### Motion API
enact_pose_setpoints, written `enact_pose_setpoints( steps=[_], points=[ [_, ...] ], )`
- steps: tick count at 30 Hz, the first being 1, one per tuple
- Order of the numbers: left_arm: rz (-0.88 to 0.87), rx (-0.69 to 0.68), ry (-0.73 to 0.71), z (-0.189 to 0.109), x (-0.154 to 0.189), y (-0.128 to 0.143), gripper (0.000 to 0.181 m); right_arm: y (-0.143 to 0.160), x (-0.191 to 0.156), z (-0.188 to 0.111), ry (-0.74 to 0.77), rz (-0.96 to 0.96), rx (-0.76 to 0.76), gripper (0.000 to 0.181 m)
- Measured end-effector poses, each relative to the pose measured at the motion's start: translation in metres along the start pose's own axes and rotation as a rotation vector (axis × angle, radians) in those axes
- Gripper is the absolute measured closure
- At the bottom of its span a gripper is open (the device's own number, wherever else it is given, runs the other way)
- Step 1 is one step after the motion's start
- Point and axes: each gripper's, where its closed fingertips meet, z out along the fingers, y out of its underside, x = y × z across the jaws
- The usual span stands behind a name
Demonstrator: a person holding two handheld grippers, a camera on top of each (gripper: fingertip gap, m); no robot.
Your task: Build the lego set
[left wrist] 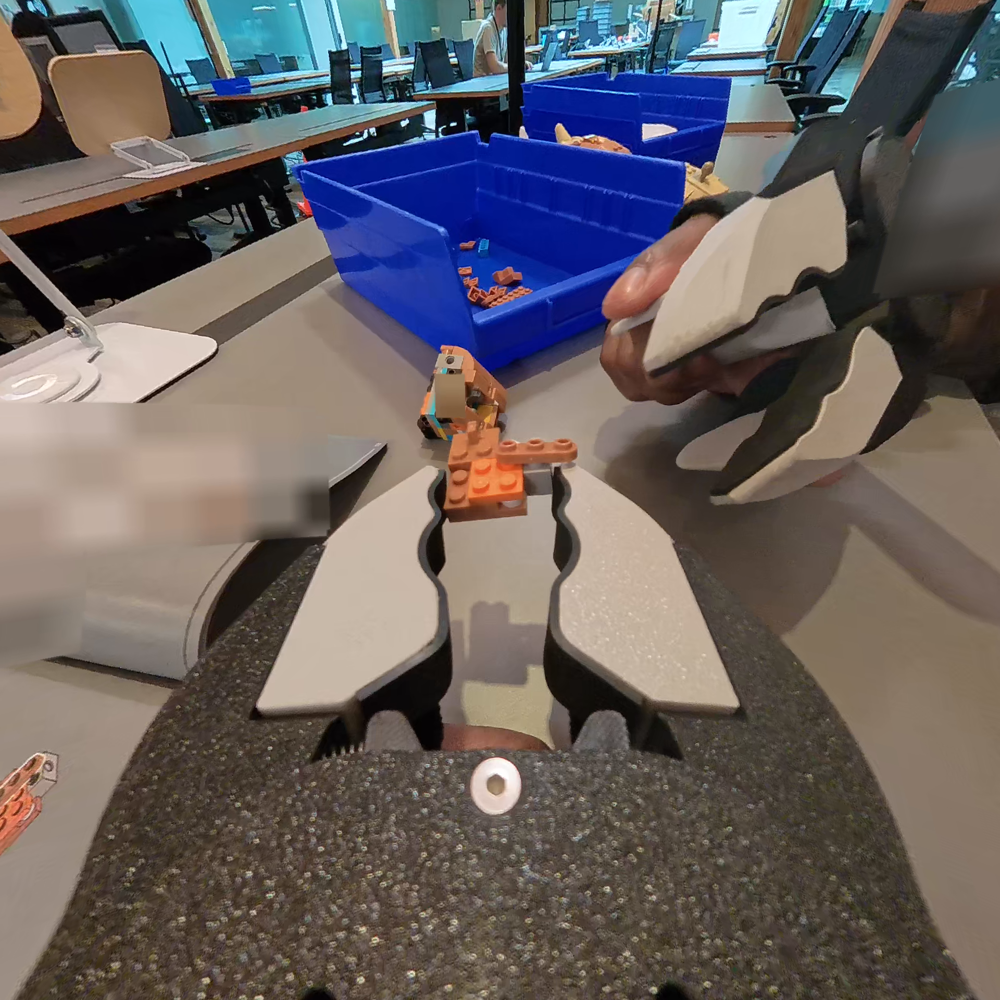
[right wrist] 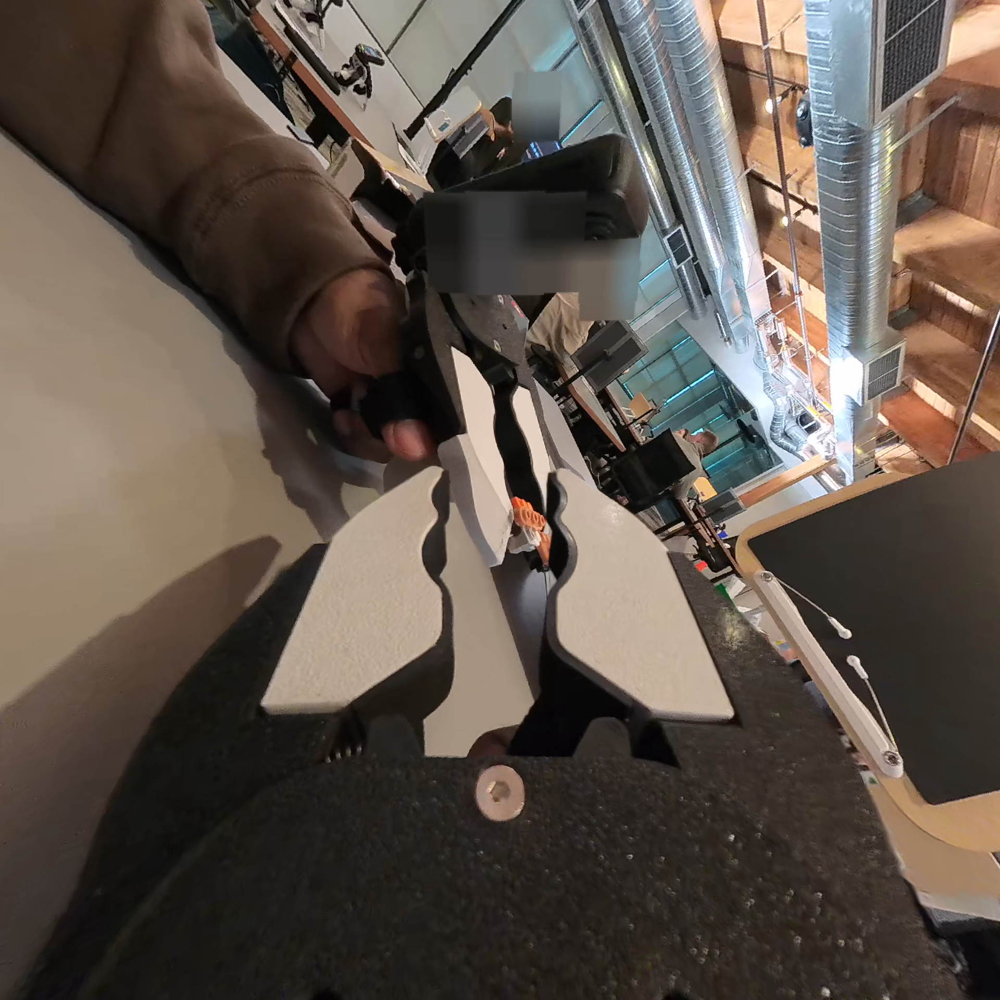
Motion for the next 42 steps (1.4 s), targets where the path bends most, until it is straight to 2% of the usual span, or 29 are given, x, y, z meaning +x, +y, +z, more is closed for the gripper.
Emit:
enact_pose_setpoints(
  steps=[9,16,22,29,42],
  points=[
    [0.025,-0.023,-0.028,0.002,0.001,0.002,0.144,0.003,0.0,-0.003,-0.017,-0.11,-0.027,0.146],
    [0.07,-0.048,-0.027,0.004,0.005,0.005,0.144,0.019,-0.012,0.001,-0.109,-0.176,-0.11,0.141],
    [0.122,-0.063,-0.004,0.006,0.013,0.007,0.144,0.026,-0.016,-0.004,-0.176,-0.193,-0.127,0.14],
    [0.143,-0.076,0.013,0.007,0.017,0.009,0.144,0.03,-0.033,-0.005,-0.244,-0.313,-0.144,0.142],
    [0.131,-0.064,0.068,0.007,0.025,0.009,0.144,0.029,-0.03,-0.006,-0.252,-0.283,-0.149,0.144]
  ],
)
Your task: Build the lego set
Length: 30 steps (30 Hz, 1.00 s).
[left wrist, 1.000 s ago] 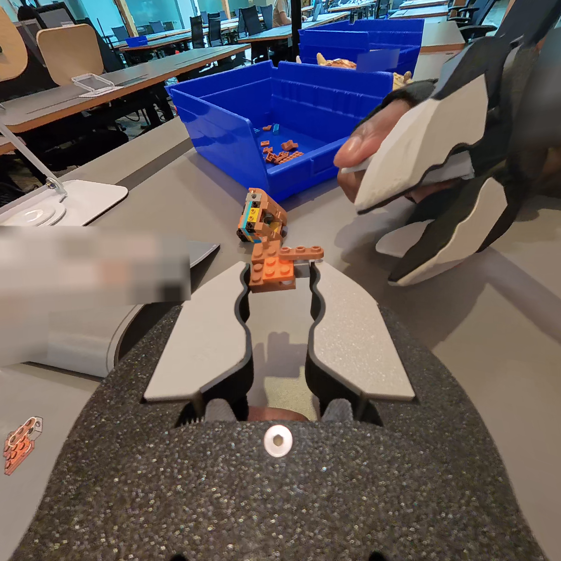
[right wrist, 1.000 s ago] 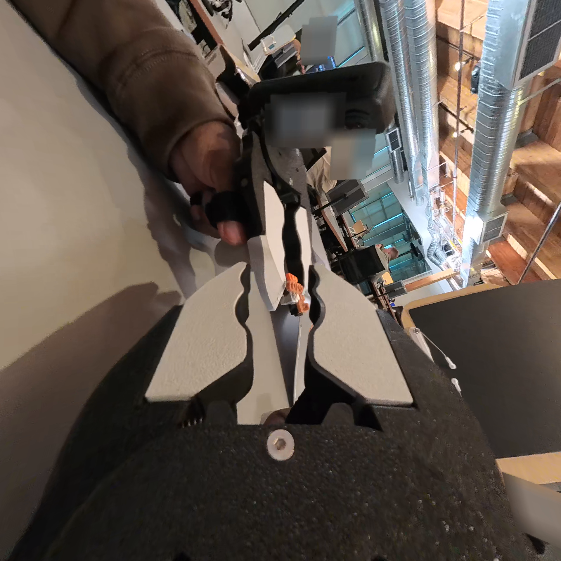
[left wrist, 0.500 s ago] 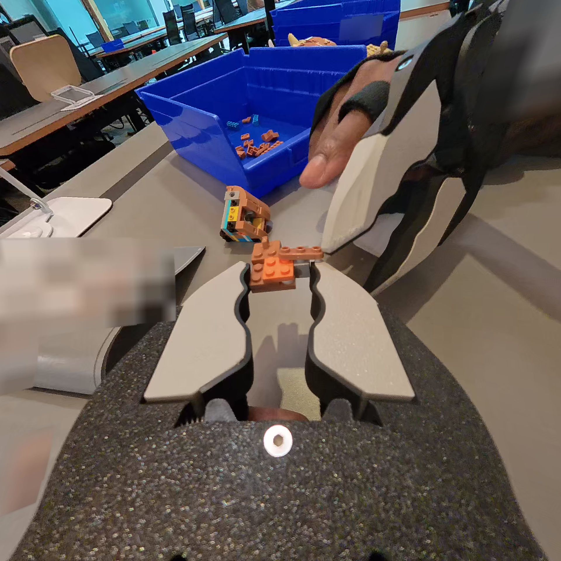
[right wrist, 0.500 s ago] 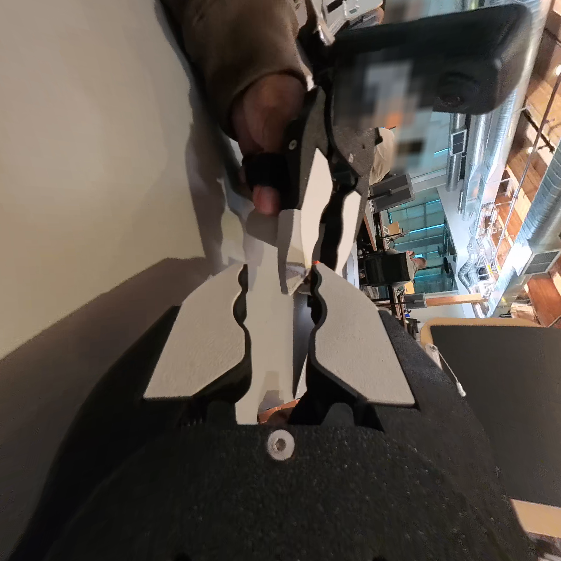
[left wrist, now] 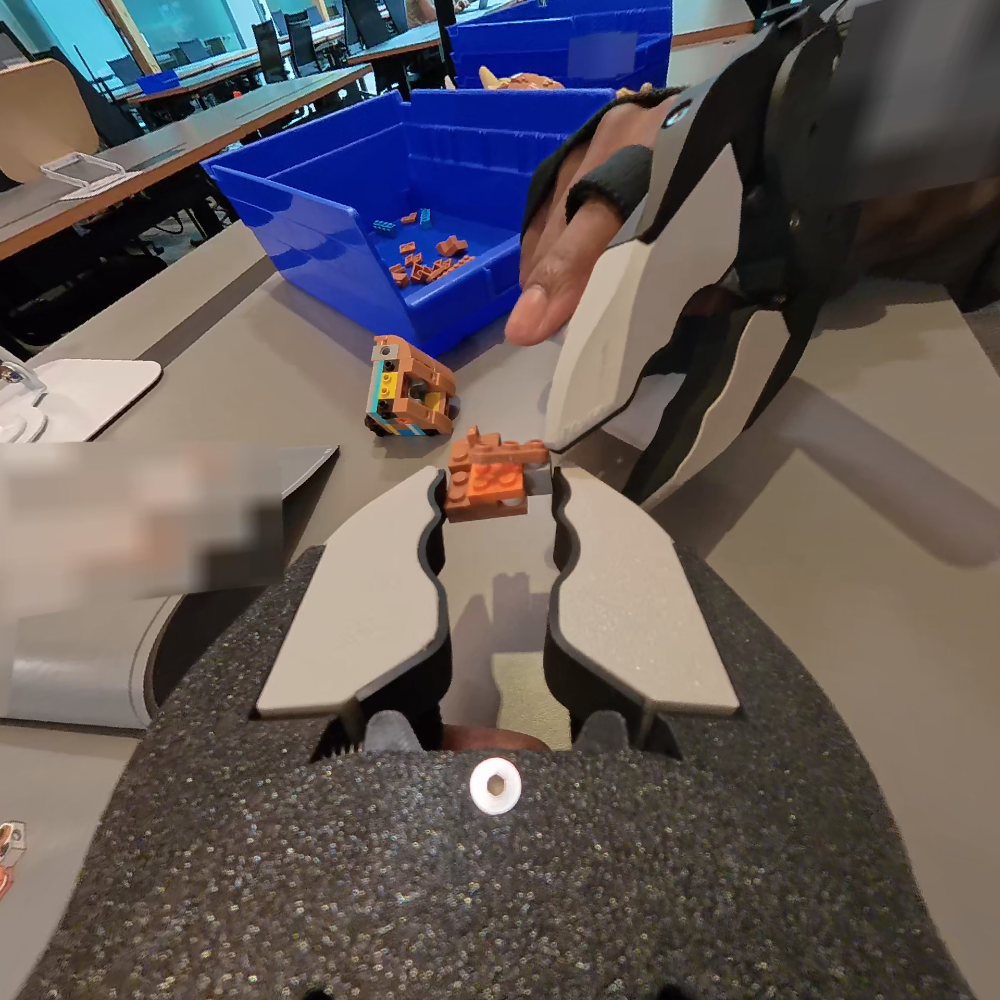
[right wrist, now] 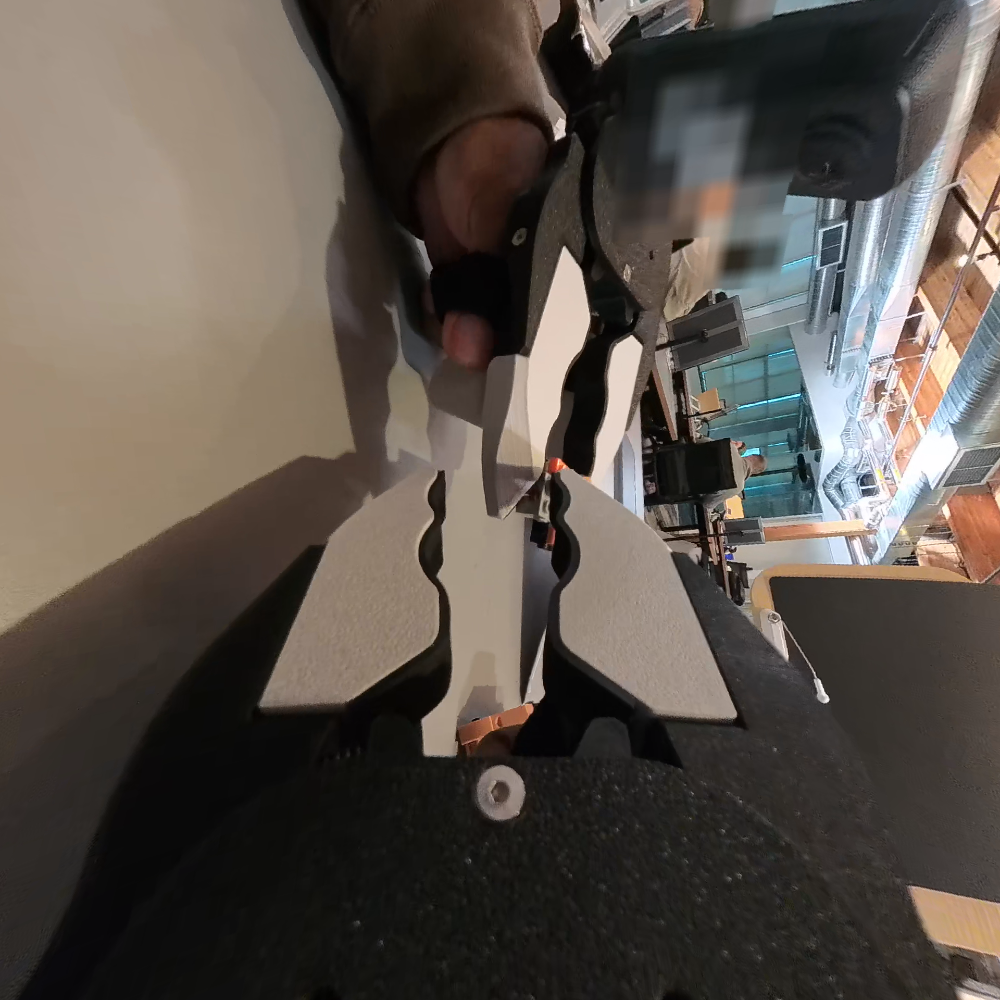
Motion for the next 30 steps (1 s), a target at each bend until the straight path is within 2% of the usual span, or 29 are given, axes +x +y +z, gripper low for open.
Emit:
enact_pose_setpoints(
  steps=[8,17,22,30],
  points=[
    [-0.008,0.045,0.042,-0.003,0.005,-0.007,0.144,-0.011,0.012,-0.011,0.016,0.046,0.07,0.142],
    [0.025,0.098,0.197,-0.005,0.033,-0.014,0.144,-0.014,0.005,-0.011,-0.069,0.022,0.076,0.125],
    [0.033,0.105,0.24,-0.006,0.041,-0.016,0.144,-0.018,0.0,-0.006,-0.076,-0.042,0.068,0.126],
    [0.026,0.118,0.236,-0.007,0.039,-0.018,0.144,-0.018,0.002,-0.006,-0.048,-0.067,0.062,0.137]
  ],
)
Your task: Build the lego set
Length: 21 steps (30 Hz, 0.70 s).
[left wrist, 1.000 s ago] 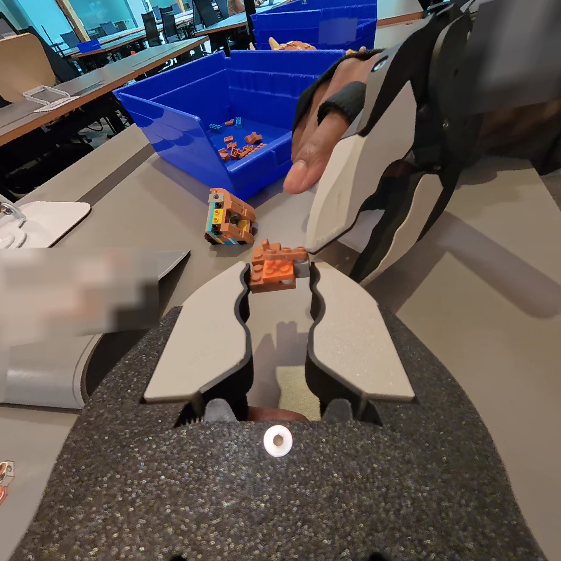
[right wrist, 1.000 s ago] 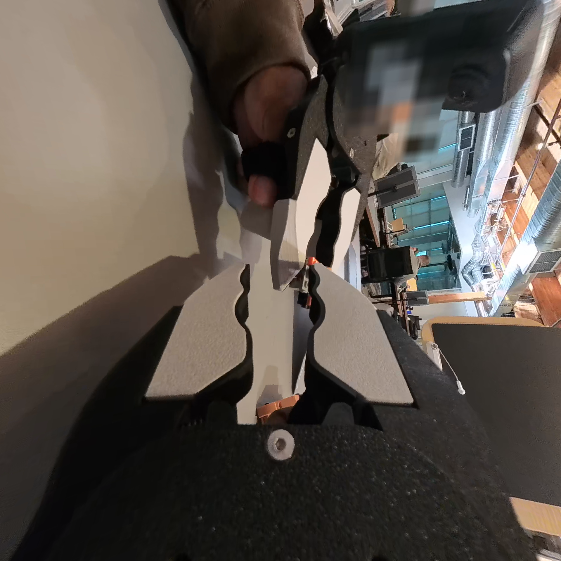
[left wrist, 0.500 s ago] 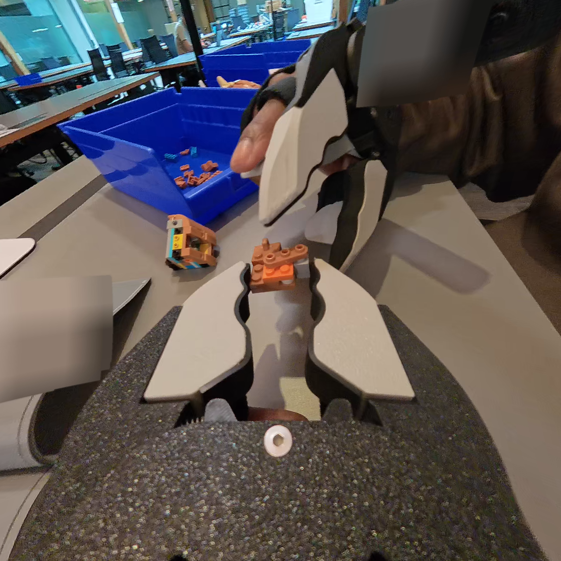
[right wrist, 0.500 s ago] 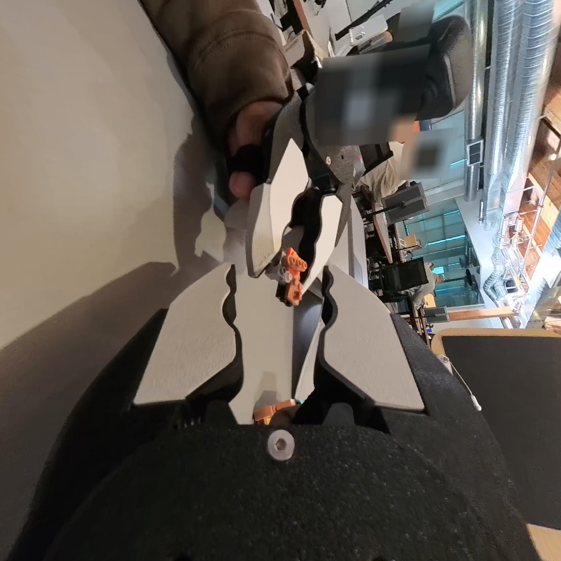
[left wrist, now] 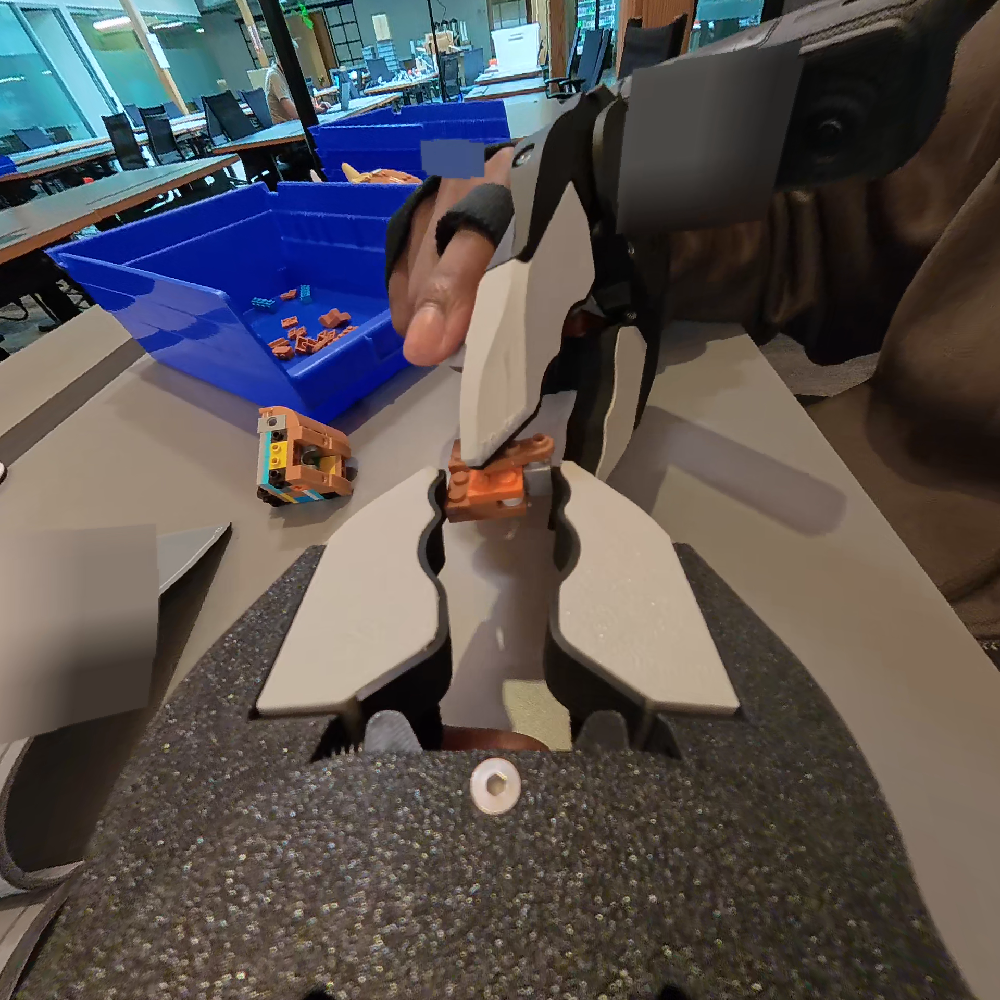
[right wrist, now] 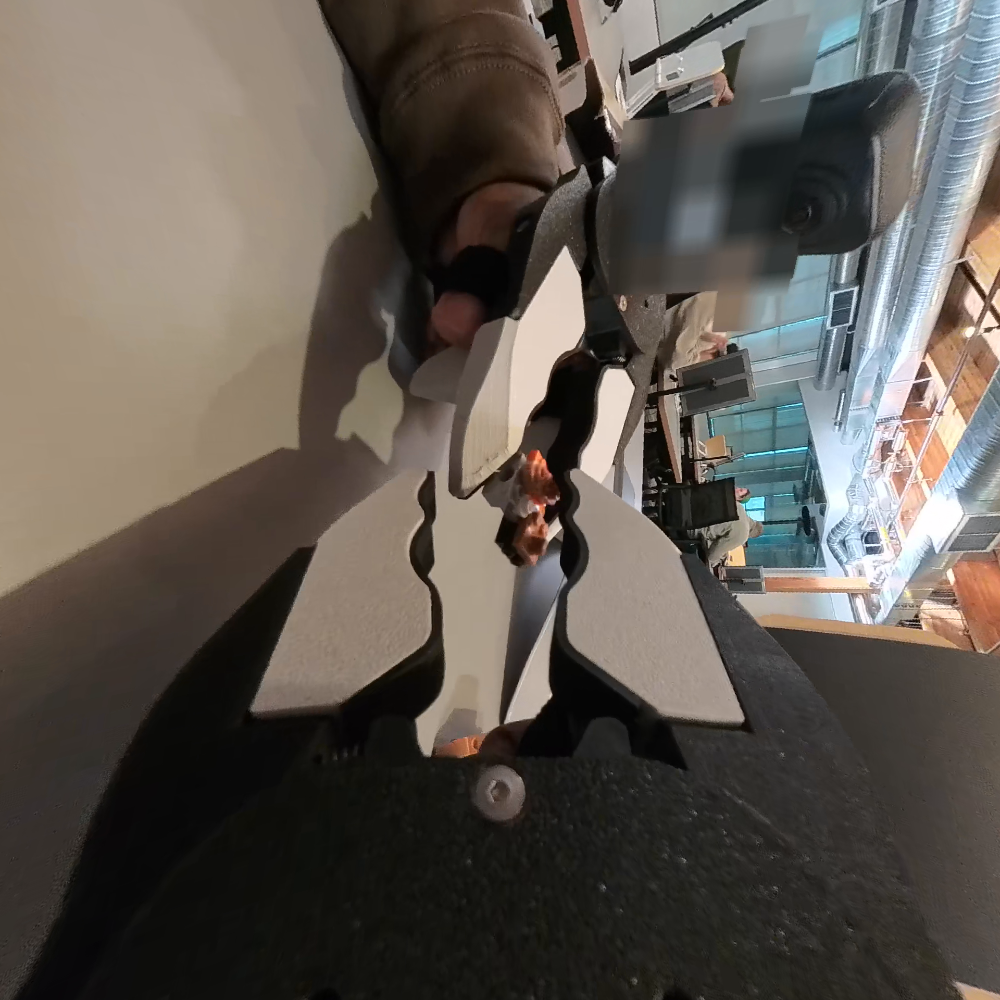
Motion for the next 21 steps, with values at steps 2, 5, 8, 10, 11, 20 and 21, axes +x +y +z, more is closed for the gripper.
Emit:
enact_pose_setpoints(
  steps=[2,5,8,10,11,20,21],
  points=[
    [-0.005,0.007,-0.005,-0.001,-0.002,-0.001,0.144,0.001,0.002,-0.001,0.014,-0.003,-0.008,0.138],
    [-0.005,0.013,-0.012,-0.002,-0.003,-0.002,0.144,0.003,0.004,-0.001,0.027,-0.011,-0.021,0.139],
    [0.002,0.012,-0.015,-0.002,-0.003,-0.002,0.144,0.004,0.004,-0.001,0.032,-0.021,-0.028,0.14],
    [0.001,0.016,-0.016,-0.002,-0.003,-0.003,0.144,0.004,0.006,-0.002,0.036,-0.022,-0.026,0.14],
    [-0.001,0.017,-0.015,-0.002,-0.003,-0.003,0.144,0.003,0.007,-0.002,0.04,-0.02,-0.022,0.139],
    [0.004,0.023,-0.003,-0.002,0.0,-0.004,0.144,-0.003,0.001,0.001,0.0,-0.013,-0.005,0.137],
    [0.004,0.02,-0.003,-0.002,-0.001,-0.003,0.144,-0.003,0.001,0.001,0.0,-0.013,-0.008,0.137]
  ],
)
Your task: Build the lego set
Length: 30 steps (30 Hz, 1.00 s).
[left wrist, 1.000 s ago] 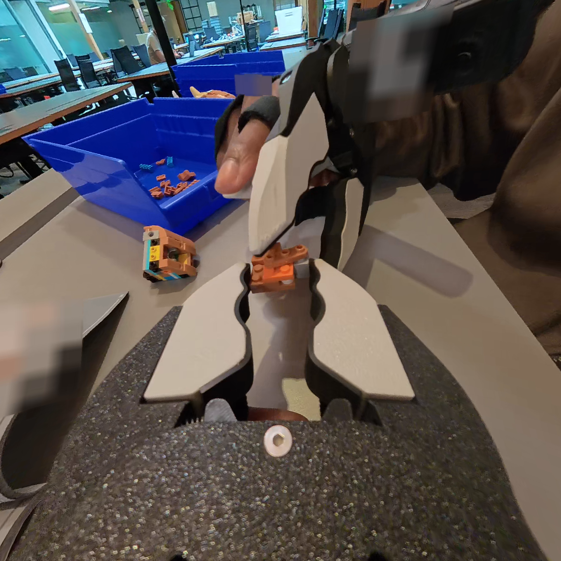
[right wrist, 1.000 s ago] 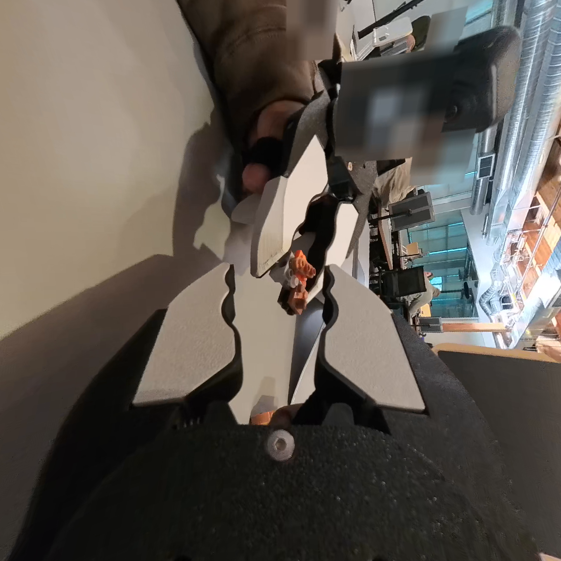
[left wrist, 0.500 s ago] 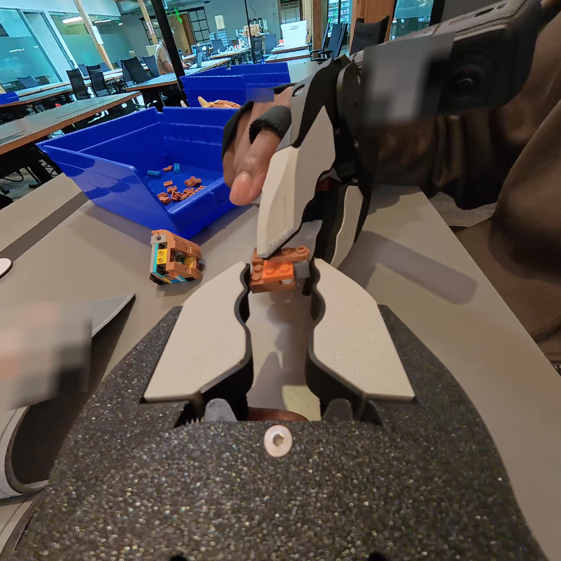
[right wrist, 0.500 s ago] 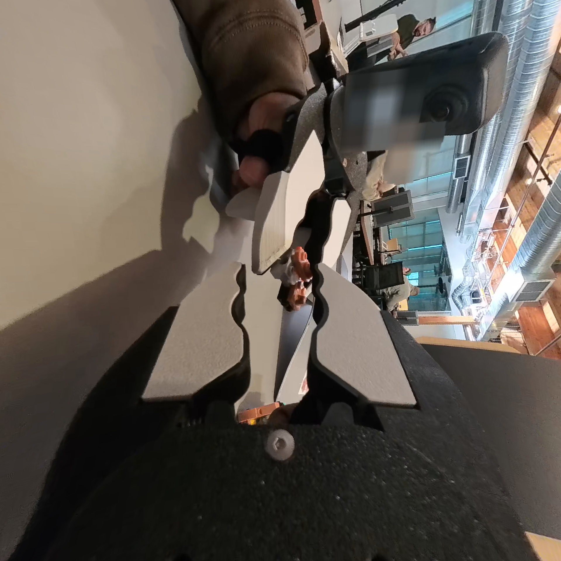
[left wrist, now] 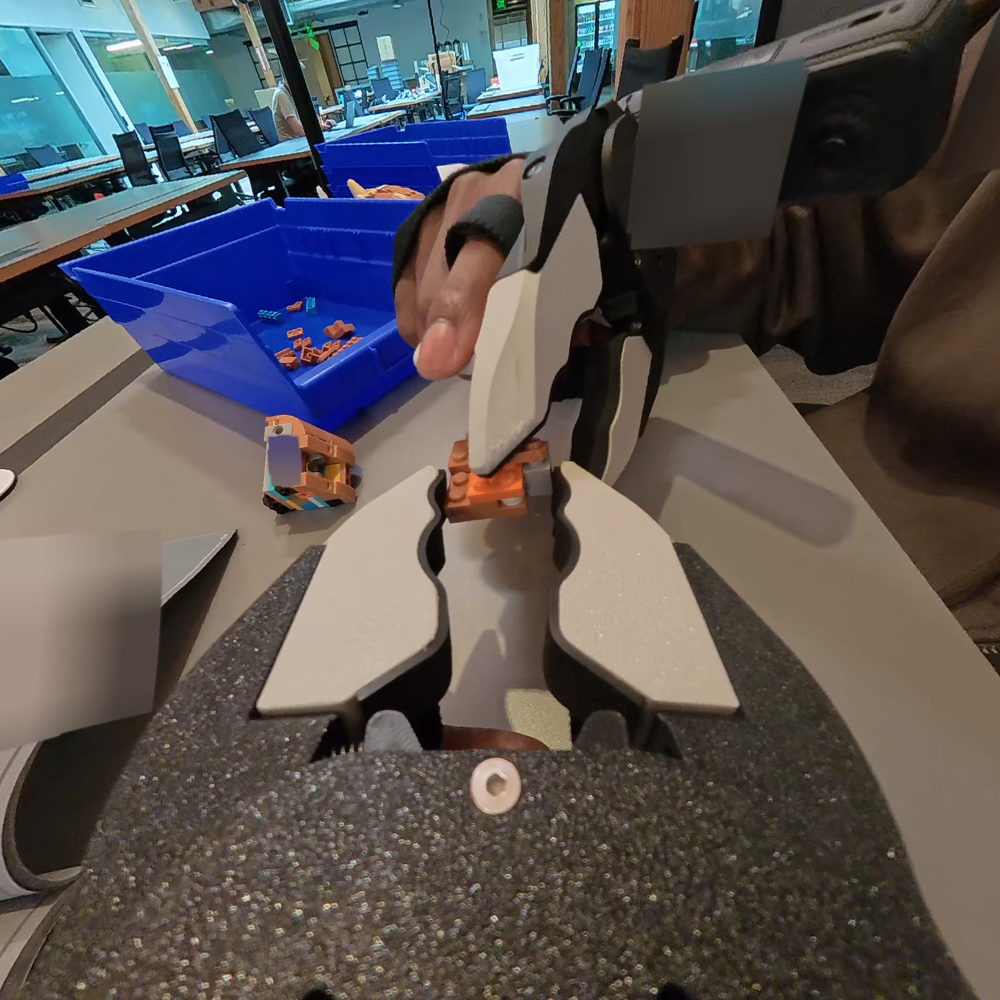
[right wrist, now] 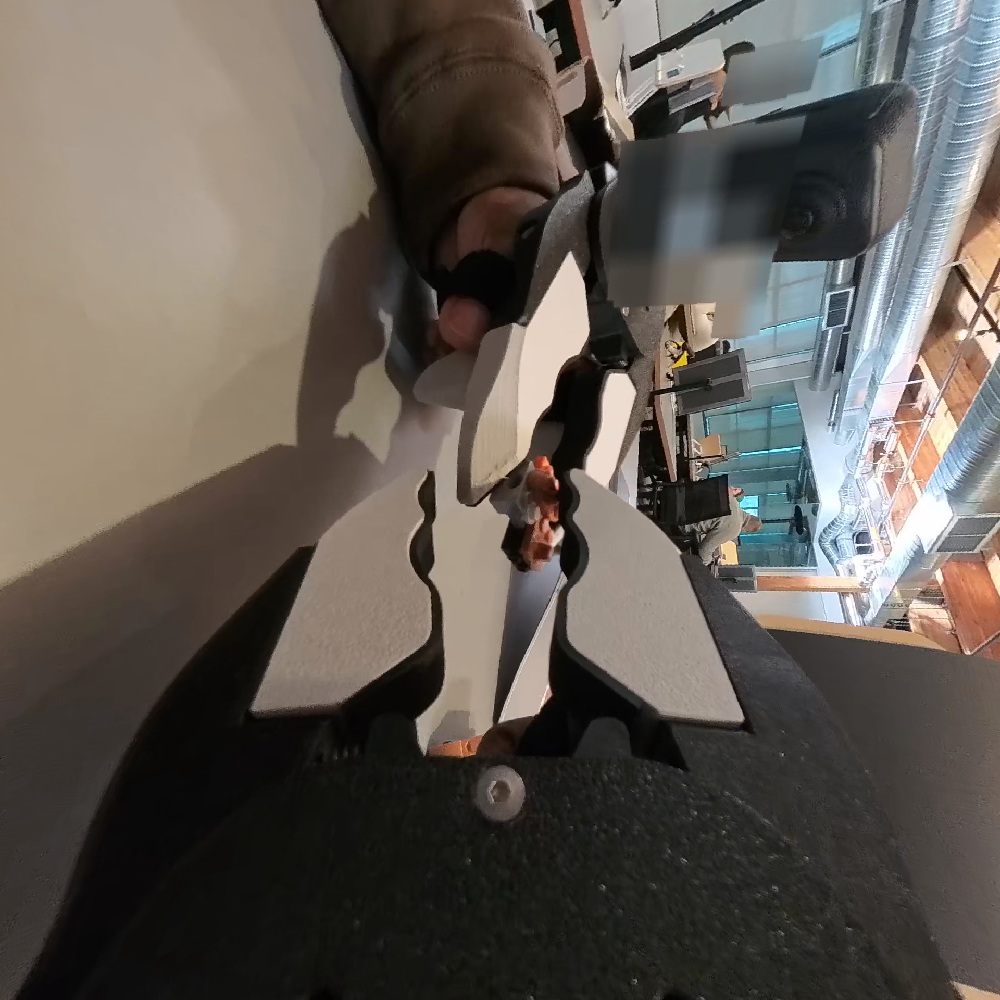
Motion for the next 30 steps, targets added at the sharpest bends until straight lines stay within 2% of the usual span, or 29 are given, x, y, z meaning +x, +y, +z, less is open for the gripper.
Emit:
enact_pose_setpoints(
  steps=[11,17,22,24,30],
  points=[
    [0.008,-0.004,0.001,0.001,0.001,0.001,0.144,0.0,0.001,-0.005,-0.032,0.036,0.009,0.145],
    [0.017,0.001,-0.001,0.001,0.001,0.0,0.144,-0.003,0.005,-0.006,-0.023,0.075,0.034,0.142],
    [0.045,0.044,-0.029,-0.002,0.0,-0.009,0.144,-0.007,0.015,-0.015,-0.052,0.291,0.095,0.137],
    [0.066,0.057,-0.052,-0.004,-0.002,-0.013,0.144,-0.007,0.019,-0.018,-0.08,0.396,0.101,0.141],
    [0.106,0.043,-0.082,-0.002,-0.004,-0.011,0.144,-0.004,0.024,-0.02,-0.152,0.593,0.042,0.146]
  ],
)
